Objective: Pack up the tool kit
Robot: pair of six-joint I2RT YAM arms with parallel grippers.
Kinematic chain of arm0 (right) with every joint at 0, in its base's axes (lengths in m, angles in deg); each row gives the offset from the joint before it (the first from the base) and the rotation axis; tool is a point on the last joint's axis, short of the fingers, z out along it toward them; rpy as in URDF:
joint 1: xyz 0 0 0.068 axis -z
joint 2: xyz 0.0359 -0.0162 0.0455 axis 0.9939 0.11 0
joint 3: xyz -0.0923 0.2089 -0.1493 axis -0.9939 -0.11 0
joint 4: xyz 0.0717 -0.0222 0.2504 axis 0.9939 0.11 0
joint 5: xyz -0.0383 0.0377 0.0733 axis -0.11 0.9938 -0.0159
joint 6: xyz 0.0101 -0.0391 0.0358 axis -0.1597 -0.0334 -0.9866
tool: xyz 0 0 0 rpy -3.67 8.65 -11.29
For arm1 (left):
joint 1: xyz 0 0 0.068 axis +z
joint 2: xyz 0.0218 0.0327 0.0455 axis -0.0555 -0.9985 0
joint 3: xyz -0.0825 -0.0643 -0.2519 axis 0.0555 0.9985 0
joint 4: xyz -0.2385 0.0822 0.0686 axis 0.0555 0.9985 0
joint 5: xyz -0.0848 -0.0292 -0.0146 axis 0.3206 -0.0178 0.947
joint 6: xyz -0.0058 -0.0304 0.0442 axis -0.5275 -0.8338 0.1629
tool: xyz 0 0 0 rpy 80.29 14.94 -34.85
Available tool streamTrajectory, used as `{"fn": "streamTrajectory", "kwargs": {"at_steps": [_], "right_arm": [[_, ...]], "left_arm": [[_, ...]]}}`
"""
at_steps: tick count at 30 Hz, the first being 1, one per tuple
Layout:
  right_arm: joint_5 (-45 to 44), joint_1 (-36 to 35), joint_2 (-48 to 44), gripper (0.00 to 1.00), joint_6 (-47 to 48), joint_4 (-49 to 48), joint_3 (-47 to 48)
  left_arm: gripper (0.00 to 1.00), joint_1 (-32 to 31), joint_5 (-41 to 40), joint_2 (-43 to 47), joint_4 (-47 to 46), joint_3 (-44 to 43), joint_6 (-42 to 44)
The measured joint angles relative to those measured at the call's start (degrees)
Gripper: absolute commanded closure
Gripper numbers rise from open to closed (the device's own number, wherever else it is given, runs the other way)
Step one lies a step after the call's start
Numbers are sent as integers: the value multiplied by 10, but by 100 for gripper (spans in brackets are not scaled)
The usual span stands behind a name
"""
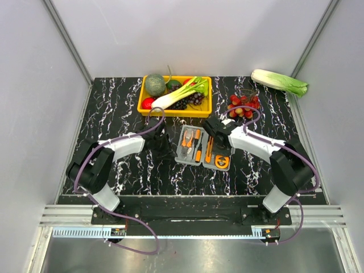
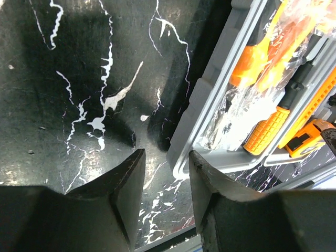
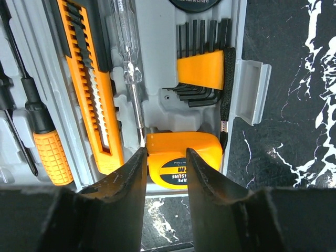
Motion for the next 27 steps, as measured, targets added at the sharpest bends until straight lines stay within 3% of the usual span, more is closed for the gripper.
{"fn": "streamTrajectory", "kwargs": {"at_steps": [8, 17, 23, 27], "right_arm": [[16, 0, 8, 65, 19, -42, -27], [21, 0, -3, 64, 28, -67, -45], [17, 0, -8, 56, 28, -43, -30], [13, 0, -12, 57, 28, -8, -12]], "left_arm": [[67, -1, 14, -15, -13, -5, 0], [67, -1, 19, -17, -16, -6, 0], [60, -1, 15, -17, -6, -12, 9], [54, -1, 5, -15, 6, -18, 20]]}}
